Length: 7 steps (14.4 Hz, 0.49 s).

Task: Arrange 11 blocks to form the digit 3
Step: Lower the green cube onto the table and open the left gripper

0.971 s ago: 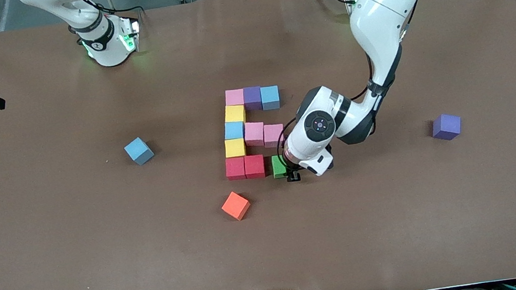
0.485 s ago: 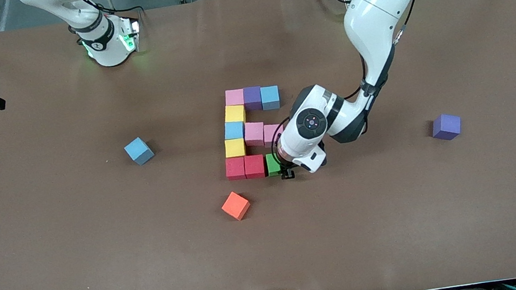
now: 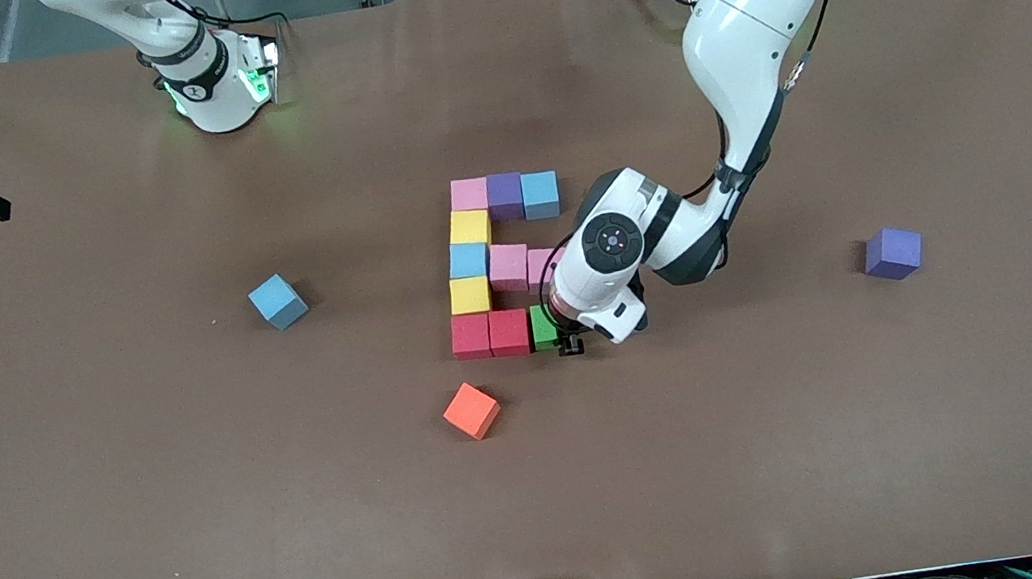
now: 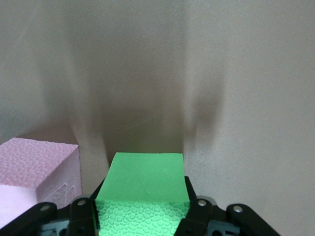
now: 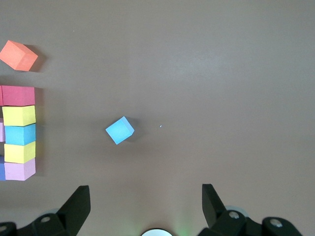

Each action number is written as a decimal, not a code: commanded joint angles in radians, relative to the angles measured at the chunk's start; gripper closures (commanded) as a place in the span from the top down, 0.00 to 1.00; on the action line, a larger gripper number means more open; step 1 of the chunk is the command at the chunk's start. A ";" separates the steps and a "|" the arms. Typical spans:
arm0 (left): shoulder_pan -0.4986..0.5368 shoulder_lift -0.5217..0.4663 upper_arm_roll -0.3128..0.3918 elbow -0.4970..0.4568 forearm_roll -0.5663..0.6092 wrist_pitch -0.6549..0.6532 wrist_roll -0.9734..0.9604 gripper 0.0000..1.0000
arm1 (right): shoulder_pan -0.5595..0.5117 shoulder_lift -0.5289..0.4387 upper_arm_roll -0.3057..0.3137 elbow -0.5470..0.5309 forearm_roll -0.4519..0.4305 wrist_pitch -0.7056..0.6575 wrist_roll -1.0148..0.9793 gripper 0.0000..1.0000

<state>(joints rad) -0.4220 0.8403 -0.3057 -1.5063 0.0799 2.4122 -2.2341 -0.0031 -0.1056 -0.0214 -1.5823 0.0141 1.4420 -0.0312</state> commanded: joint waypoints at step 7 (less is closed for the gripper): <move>-0.012 0.022 0.010 0.021 0.070 0.005 0.016 0.23 | 0.008 -0.034 -0.002 -0.036 0.010 0.005 0.011 1.00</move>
<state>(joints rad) -0.4239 0.8406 -0.3069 -1.5059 0.1315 2.4122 -2.2239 -0.0029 -0.1056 -0.0214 -1.5829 0.0150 1.4406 -0.0312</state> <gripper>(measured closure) 0.419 0.000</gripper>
